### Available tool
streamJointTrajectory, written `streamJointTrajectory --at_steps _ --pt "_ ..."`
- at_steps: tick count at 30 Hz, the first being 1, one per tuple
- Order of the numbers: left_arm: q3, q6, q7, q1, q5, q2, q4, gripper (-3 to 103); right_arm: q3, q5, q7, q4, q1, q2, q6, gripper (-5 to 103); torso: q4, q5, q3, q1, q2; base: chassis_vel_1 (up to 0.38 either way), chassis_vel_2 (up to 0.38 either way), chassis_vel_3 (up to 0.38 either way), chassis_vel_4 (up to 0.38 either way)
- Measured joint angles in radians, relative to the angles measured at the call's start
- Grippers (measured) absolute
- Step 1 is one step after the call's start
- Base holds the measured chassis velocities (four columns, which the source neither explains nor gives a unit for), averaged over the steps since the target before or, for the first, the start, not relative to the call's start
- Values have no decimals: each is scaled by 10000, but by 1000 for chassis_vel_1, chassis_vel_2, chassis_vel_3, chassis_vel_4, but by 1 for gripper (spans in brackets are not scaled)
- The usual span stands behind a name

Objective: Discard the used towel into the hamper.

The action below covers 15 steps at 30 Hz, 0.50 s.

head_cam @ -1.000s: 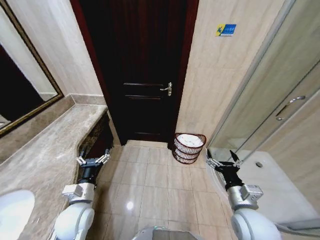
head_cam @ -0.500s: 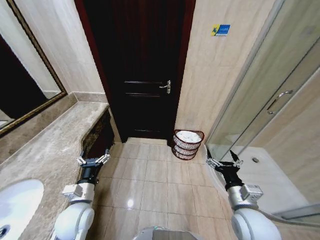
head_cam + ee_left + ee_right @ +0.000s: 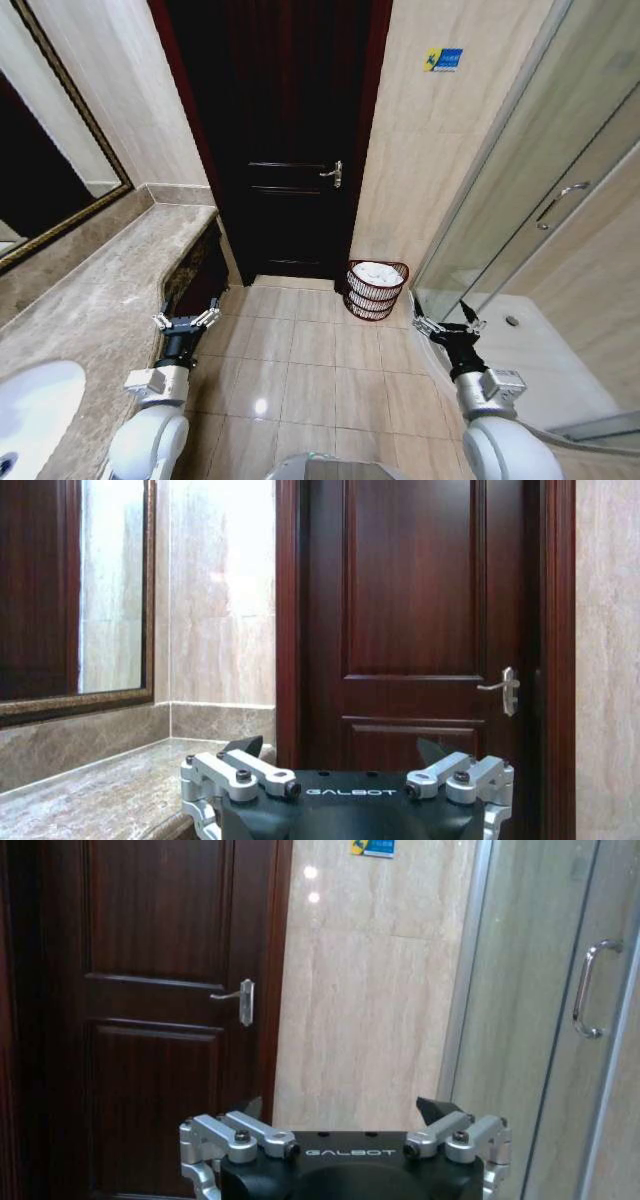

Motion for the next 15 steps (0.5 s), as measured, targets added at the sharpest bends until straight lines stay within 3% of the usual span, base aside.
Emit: streamJointTrajectory --at_steps 15 --pt "0 0 0 0 0 0 0 100 0 0 0 0 0 0 0 100 0 0 0 0 1 0 0 0 0"
